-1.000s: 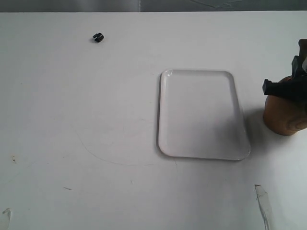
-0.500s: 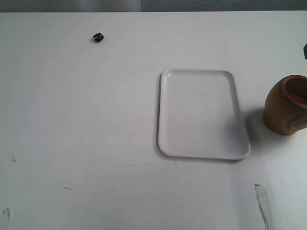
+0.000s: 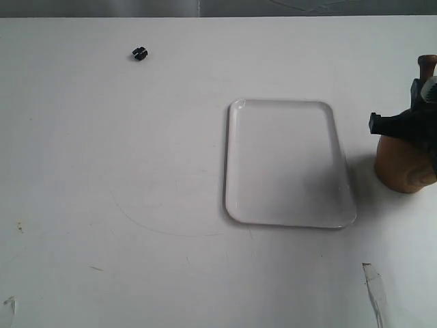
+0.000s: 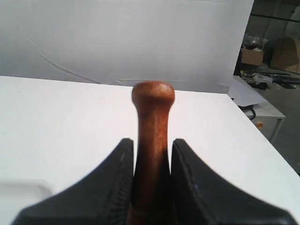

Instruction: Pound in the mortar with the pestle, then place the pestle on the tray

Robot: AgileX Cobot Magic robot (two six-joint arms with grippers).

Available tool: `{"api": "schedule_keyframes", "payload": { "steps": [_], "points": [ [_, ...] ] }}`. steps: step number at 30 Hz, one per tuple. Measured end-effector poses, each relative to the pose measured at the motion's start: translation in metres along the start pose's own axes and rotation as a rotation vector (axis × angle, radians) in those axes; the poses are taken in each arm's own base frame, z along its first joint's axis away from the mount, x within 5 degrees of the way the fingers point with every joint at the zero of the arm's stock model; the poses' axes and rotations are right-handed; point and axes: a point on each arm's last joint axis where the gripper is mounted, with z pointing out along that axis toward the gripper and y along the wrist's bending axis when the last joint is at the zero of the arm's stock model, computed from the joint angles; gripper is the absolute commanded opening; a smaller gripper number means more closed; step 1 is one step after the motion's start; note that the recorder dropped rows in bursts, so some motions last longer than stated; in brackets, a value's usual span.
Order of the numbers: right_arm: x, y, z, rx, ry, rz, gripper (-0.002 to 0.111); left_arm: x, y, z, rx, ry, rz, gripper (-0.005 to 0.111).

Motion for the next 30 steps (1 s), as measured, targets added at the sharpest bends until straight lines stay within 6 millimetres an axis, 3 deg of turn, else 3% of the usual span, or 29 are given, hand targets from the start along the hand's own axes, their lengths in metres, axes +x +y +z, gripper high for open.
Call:
{"api": "schedule_keyframes", "payload": {
  "steps": [4, 8, 9, 11, 15, 22, 25, 30],
  "points": [
    [-0.006, 0.001, 0.002, -0.004, -0.015, 0.015, 0.000, 0.000, 0.000, 0.000, 0.000, 0.000, 0.000, 0.000],
    [-0.055, -0.011, -0.017, 0.004, -0.219, 0.059, 0.000, 0.000, 0.000, 0.000, 0.000, 0.000, 0.000, 0.000],
    [-0.076, -0.015, -0.028, -0.012, -0.307, 0.096, 0.000, 0.000, 0.000, 0.000, 0.000, 0.000, 0.000, 0.000],
    [-0.093, -0.014, -0.037, -0.101, -0.309, 0.113, 0.000, 0.000, 0.000, 0.000, 0.000, 0.000, 0.000, 0.000],
    [-0.104, 0.007, -0.031, -0.315, 0.023, 0.096, 0.000, 0.000, 0.000, 0.000, 0.000, 0.000, 0.000, 0.000],
    [-0.136, 0.032, -0.023, -0.539, 0.423, 0.037, 0.000, 0.000, 0.000, 0.000, 0.000, 0.000, 0.000, 0.000],
    [-0.134, 0.043, -0.014, -0.590, 0.573, 0.011, 0.000, 0.000, 0.000, 0.000, 0.000, 0.000, 0.000, 0.000],
    [-0.117, 0.059, 0.002, -0.609, 0.671, -0.017, 0.000, 0.000, 0.000, 0.000, 0.000, 0.000, 0.000, 0.000]
  ]
}}
